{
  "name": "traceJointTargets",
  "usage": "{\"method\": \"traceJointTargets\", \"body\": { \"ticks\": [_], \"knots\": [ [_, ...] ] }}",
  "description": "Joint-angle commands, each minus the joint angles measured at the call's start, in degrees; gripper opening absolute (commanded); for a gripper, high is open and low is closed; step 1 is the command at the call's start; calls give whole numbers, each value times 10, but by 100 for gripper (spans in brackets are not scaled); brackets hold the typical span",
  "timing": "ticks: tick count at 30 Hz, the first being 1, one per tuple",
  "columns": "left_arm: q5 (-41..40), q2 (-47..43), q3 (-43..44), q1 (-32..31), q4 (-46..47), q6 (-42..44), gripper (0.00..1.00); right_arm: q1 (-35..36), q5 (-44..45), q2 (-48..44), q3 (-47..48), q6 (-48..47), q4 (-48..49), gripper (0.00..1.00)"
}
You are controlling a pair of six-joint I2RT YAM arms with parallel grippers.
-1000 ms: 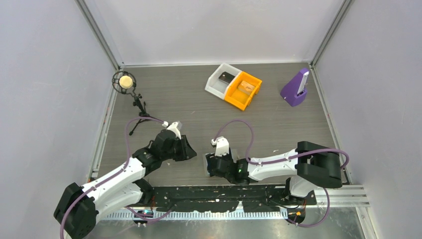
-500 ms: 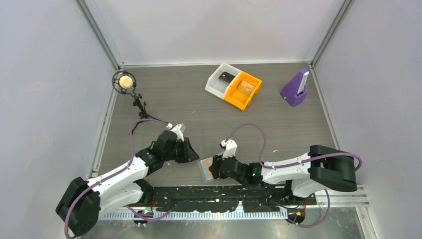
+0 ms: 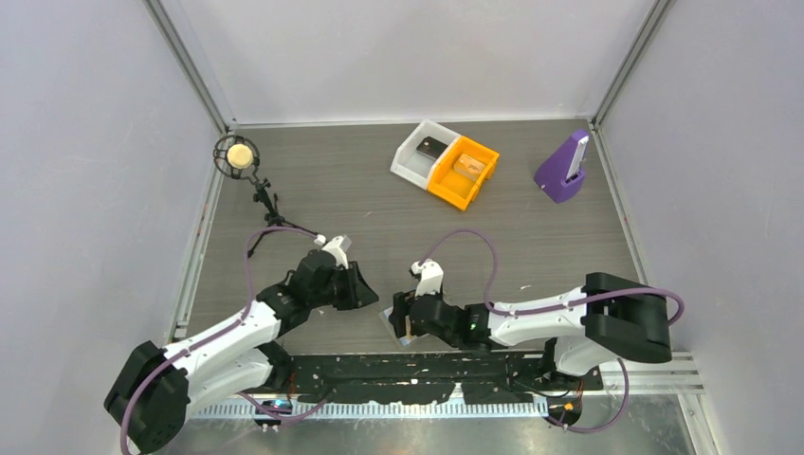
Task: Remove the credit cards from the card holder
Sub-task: Remove the credit card from the card holder.
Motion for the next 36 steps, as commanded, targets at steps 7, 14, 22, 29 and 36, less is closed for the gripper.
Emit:
{"method": "traceJointTargets", "body": {
  "ticks": [7,14,22,29,36],
  "knots": [
    [-39,-40,9,1,-38,19,27,32,55,80,95,-31,-116,76],
    [-40,-49,9,1,-43,21,27,34,57,94,100,-30,-125,65],
    [-41,-51,11,1,-46,22,27,34,61,93,99,-30,-119,54],
    [-44,-57,7,1,-49,21,27,46,67,75,129,-63,-159,71],
    [-45,-57,9,1,-52,20,27,47,77,64,123,-70,-175,75]
  ]
}}
